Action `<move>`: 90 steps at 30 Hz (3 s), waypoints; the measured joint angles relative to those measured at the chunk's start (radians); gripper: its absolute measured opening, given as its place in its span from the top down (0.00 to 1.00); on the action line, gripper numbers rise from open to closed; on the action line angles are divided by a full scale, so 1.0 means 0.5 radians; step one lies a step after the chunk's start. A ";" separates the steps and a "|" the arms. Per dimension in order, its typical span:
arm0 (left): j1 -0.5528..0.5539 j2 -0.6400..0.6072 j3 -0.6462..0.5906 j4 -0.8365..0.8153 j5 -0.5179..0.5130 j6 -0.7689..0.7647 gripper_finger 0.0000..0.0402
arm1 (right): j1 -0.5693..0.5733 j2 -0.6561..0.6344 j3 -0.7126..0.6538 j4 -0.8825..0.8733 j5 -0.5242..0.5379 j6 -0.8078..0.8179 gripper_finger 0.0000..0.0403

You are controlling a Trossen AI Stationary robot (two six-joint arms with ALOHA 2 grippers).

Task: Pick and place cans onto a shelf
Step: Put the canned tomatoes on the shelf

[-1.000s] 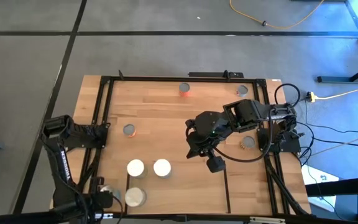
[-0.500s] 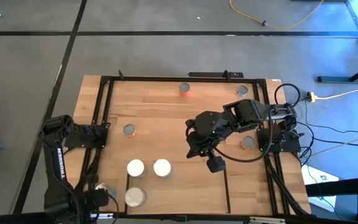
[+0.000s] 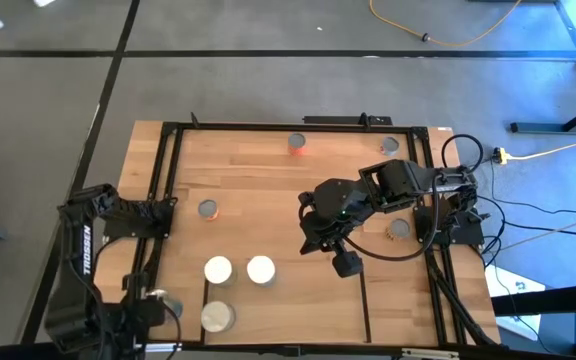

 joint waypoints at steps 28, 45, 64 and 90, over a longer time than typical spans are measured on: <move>0.117 -0.016 0.357 0.000 0.043 0.406 1.00 | 0.000 0.000 0.000 -0.002 -0.002 -0.001 1.00; 0.123 -0.017 0.809 -0.001 0.004 0.603 1.00 | -0.001 0.000 0.000 -0.002 -0.002 0.003 1.00; 0.314 -0.129 1.047 0.036 -0.378 1.452 1.00 | -0.004 0.000 0.000 0.001 0.053 0.010 1.00; 0.882 -0.110 1.046 0.458 -0.343 2.654 1.00 | -0.005 -0.006 0.000 0.008 0.202 -0.002 1.00</move>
